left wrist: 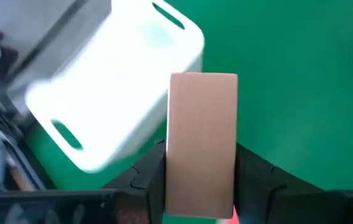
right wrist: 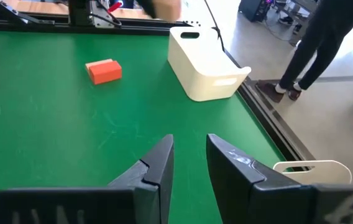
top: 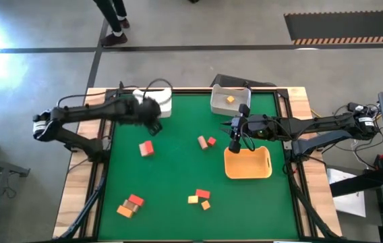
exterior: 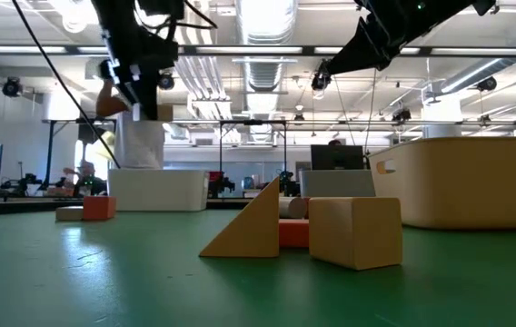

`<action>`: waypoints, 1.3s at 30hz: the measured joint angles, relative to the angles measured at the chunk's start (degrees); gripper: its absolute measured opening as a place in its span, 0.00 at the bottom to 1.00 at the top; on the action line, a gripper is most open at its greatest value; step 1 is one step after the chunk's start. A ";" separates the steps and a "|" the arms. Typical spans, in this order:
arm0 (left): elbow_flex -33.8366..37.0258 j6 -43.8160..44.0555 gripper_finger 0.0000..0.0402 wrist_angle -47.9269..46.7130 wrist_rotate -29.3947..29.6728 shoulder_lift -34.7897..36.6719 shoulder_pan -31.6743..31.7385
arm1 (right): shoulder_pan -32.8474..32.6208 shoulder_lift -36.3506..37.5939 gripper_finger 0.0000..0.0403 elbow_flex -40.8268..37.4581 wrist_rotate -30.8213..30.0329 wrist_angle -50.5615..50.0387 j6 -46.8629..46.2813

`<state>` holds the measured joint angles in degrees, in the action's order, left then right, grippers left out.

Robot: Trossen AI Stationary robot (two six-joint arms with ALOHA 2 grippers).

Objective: Sort & place blocks by color
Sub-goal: Put the brown block into the white bin

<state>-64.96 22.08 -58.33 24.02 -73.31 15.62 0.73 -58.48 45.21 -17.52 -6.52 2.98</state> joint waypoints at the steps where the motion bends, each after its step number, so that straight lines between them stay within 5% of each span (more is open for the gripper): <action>1: -0.49 -3.64 0.29 0.40 -0.79 -0.43 2.08 | 0.00 0.00 0.21 0.00 0.00 -0.01 0.00; 10: -1.08 -20.90 0.29 1.13 -6.48 -4.83 19.73 | 0.00 0.00 0.21 0.00 -0.02 -0.02 0.04; 16: -1.08 -33.96 0.29 2.21 -10.73 -6.77 25.51 | 0.02 0.00 0.21 0.00 -0.04 -0.02 0.04; 28: -1.08 -43.06 0.30 9.17 -15.42 -11.32 29.78 | 0.02 0.00 0.21 -0.69 -0.04 -0.57 1.62; 39: -1.08 -58.61 0.32 11.10 -16.98 -13.45 29.77 | 3.97 0.00 0.21 -2.93 -0.48 6.70 18.99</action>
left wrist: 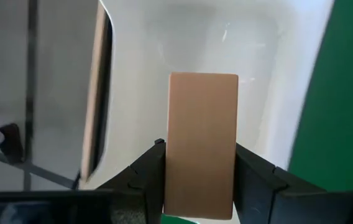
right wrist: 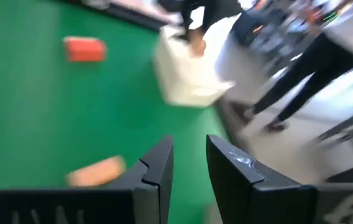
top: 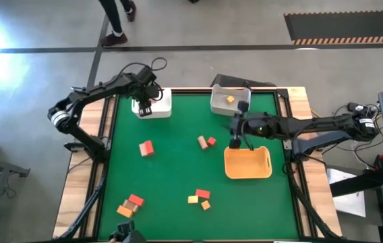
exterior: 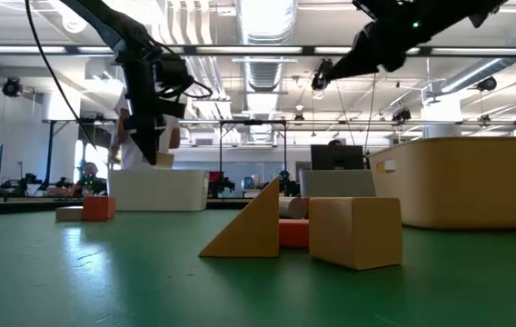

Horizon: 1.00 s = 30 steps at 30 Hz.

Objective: Sort & place blocks by color
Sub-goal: Put the brown block into the white bin

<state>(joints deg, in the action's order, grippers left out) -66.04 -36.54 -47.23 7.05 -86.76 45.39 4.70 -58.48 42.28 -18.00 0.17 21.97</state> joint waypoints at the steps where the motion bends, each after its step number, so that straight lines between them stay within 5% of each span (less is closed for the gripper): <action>1: 0.00 -0.15 0.32 0.60 0.00 0.16 0.00 | 1.36 0.00 0.21 0.00 -0.01 1.94 2.04; 6: 0.00 -1.37 0.32 0.79 0.00 0.57 0.23 | 9.72 0.00 0.18 0.50 0.00 15.53 6.14; 11: 0.00 9.29 0.32 5.24 -1.25 0.57 0.95 | 18.94 0.00 0.14 0.52 -0.23 28.70 -5.52; 19: 1.27 28.05 0.32 8.49 -2.67 -1.20 1.77 | 25.46 0.13 0.11 0.59 -0.13 28.05 -32.70; 30: 8.38 47.10 0.32 17.14 -2.18 -7.56 2.40 | 25.71 -0.12 0.11 0.59 -0.03 28.43 -39.46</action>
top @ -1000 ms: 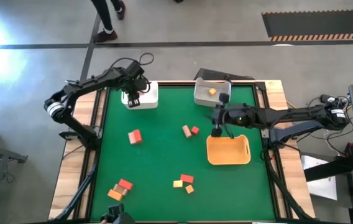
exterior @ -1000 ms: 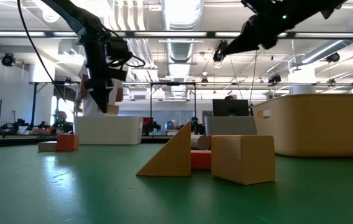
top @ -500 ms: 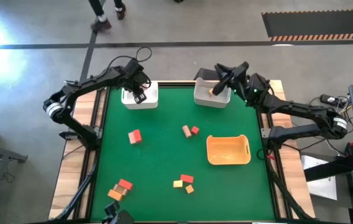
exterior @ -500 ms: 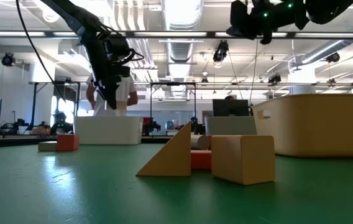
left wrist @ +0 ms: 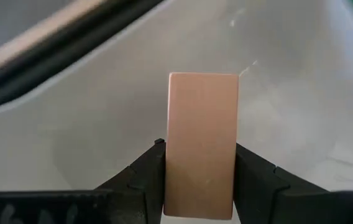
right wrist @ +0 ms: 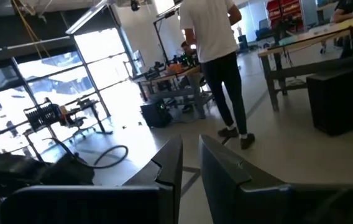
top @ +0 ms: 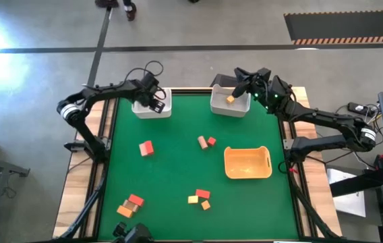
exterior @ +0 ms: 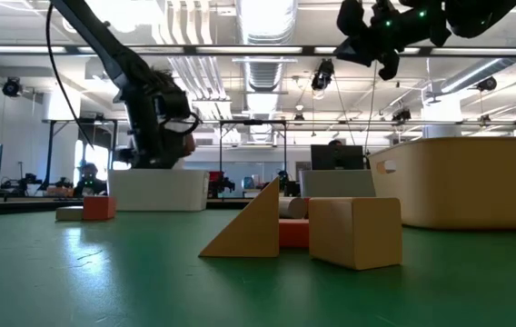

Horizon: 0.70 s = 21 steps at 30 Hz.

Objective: Sort & place blocks by color
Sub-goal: Put the brown block into the white bin, then put the orange block into the yellow bin

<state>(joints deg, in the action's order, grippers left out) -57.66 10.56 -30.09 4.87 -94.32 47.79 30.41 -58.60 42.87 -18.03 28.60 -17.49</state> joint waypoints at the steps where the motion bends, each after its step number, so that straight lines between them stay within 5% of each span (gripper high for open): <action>1: 0.05 0.36 0.32 -0.08 0.10 -0.25 0.00 | -0.02 0.05 0.11 0.00 0.01 0.03 -0.34; 10: 0.02 1.14 0.33 1.04 3.62 -0.26 0.24 | -0.02 0.03 0.11 0.00 0.03 -0.03 -0.56; 21: 0.02 1.14 0.55 0.22 3.20 0.25 0.22 | -0.02 0.03 0.11 0.00 0.07 -0.09 0.51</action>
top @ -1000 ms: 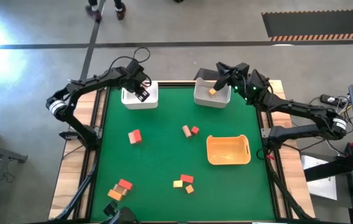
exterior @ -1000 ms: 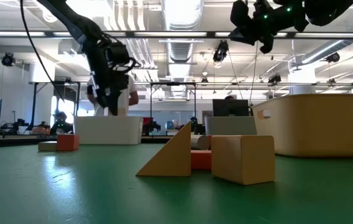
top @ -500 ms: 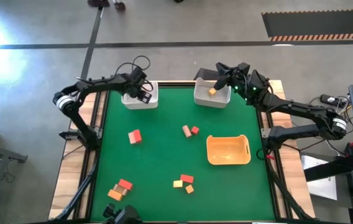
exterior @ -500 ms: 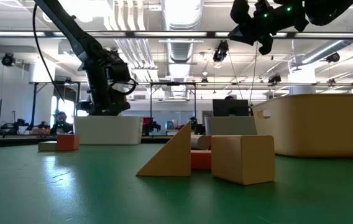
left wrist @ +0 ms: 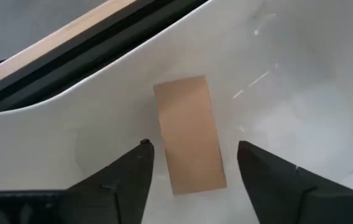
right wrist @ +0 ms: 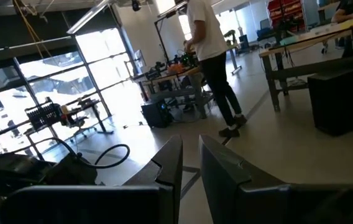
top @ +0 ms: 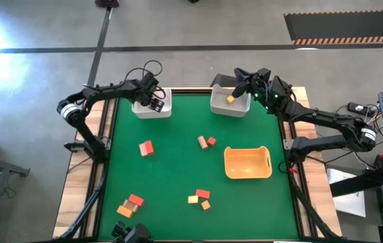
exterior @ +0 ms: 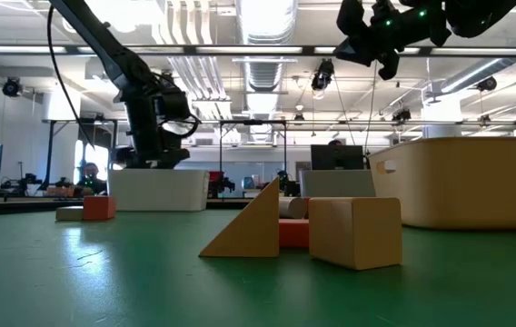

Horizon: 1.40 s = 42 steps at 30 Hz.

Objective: Sort & place blocks by color
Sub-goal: Put the orange block into the yellow bin

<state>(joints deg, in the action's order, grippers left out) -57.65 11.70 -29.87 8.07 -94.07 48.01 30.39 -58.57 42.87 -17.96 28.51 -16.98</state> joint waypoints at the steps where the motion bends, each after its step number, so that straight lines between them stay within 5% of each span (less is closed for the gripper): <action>1: -0.09 0.00 0.56 -0.46 -0.40 0.43 -0.01 | 0.00 0.00 0.11 0.00 0.21 0.02 0.05; 10: -2.45 2.60 0.57 -7.25 -3.13 12.85 -3.82 | -0.11 0.04 0.11 0.00 4.37 -0.48 0.05; 19: -1.83 11.81 0.57 -4.70 -3.30 31.30 -17.10 | -0.35 0.02 0.11 -0.01 15.77 -3.47 2.18; 29: 6.98 4.68 0.57 21.28 1.52 38.56 -37.20 | -12.43 -0.11 0.11 -4.45 26.74 -1.38 23.39; 33: 11.59 0.25 0.57 30.20 1.22 38.20 -47.47 | -23.12 -0.32 0.11 -7.02 21.52 3.36 24.49; 36: 12.92 6.72 0.57 32.96 1.51 38.14 -52.53 | -29.99 0.56 0.11 -6.33 13.37 3.91 18.64; 42: 13.21 13.33 0.57 28.73 2.48 35.79 -62.47 | -39.44 0.61 0.11 -3.58 11.94 -2.56 9.96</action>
<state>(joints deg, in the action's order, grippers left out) -44.44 25.04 -1.14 10.55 -58.29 -14.46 -9.05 -57.95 39.29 -6.02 25.96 -7.02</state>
